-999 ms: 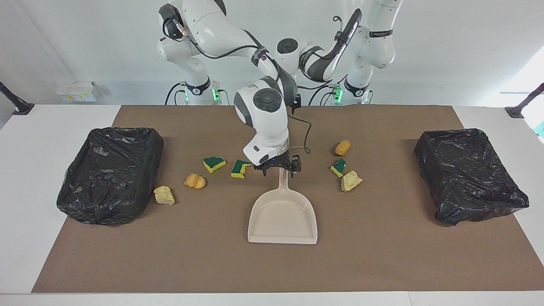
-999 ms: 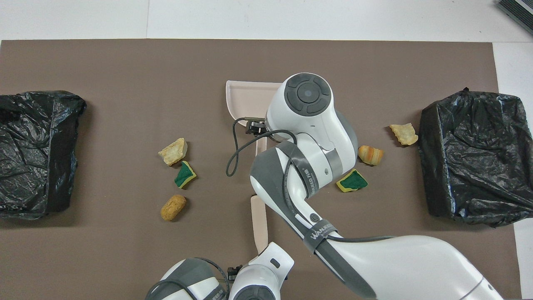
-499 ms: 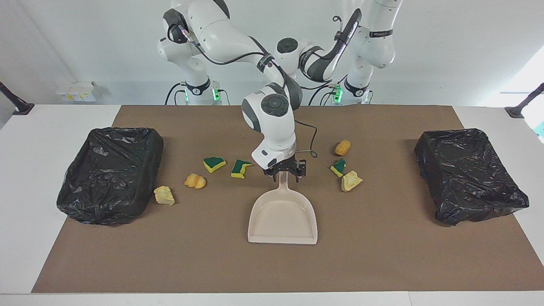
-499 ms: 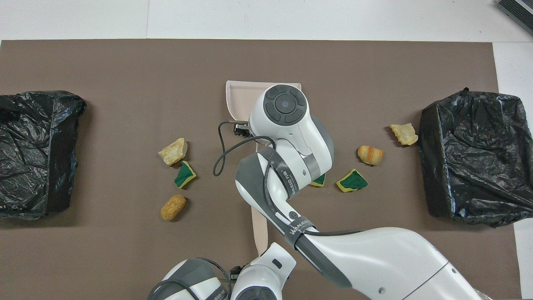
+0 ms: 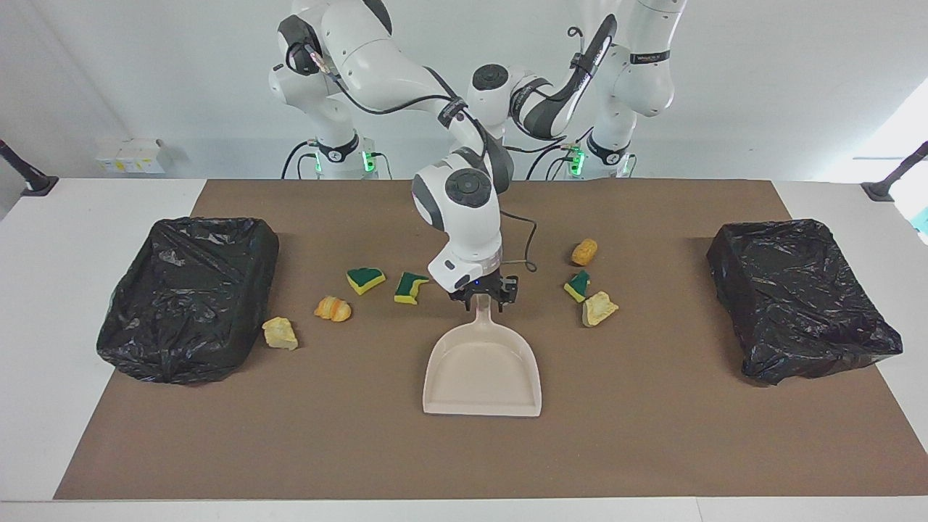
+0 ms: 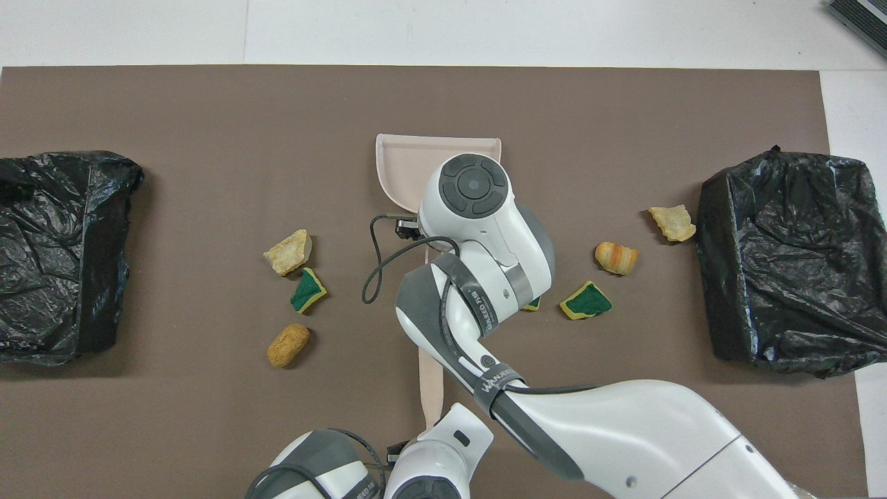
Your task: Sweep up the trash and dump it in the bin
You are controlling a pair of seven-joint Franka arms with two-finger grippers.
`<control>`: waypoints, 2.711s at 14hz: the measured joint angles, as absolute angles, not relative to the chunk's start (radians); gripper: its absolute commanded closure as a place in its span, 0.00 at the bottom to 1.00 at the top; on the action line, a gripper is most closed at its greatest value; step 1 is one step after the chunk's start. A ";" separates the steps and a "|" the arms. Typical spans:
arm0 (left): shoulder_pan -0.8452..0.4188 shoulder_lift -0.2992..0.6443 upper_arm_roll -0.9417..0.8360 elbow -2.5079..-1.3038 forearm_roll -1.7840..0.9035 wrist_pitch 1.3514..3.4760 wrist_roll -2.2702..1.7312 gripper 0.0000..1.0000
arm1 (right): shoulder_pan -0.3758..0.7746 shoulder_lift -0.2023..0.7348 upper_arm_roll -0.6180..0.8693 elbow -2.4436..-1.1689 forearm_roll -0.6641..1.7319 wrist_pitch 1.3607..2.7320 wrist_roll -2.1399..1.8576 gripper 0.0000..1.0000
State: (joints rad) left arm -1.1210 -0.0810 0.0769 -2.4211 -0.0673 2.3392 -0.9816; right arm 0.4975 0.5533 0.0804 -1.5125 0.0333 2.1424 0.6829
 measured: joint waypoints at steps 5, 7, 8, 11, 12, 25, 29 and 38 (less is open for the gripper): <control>-1.121 -0.084 0.091 -2.371 -0.067 2.235 -0.982 1.00 | 0.503 0.546 0.080 -1.521 0.033 2.142 0.682 1.00; -1.114 -0.088 0.102 -2.358 -0.067 2.197 -0.982 1.00 | 0.503 0.545 0.080 -1.521 0.033 2.139 0.680 1.00; -1.105 -0.091 0.107 -2.352 -0.067 2.171 -0.981 1.00 | 0.502 0.542 0.077 -1.521 0.033 2.133 0.669 1.00; -1.078 -0.104 0.115 -2.341 -0.067 2.138 -0.981 1.00 | 0.466 0.502 0.070 -1.521 0.033 2.073 0.545 1.00; -1.056 -0.111 0.116 -2.339 -0.067 2.129 -0.981 1.00 | 0.442 0.484 0.070 -1.521 0.033 2.048 0.503 1.00; -0.722 -0.185 0.121 -2.304 -0.063 2.039 -0.750 1.00 | 0.300 0.376 0.072 -1.577 0.020 1.828 -0.470 1.00; -0.613 -0.185 0.122 -2.302 -0.049 2.038 -0.615 1.00 | 0.307 0.352 0.072 -1.617 -0.009 1.828 -0.741 1.00; -0.420 -0.168 0.123 -2.298 -0.045 2.049 -0.339 1.00 | 0.372 0.329 0.077 -1.711 -0.122 1.883 -0.926 1.00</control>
State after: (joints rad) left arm -0.4201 -0.1675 0.1226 -2.2985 -0.0451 2.0486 -0.3390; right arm 0.3721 0.3292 0.0768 -1.7105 -0.1216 1.8834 -0.9257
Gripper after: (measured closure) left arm 0.740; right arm 0.687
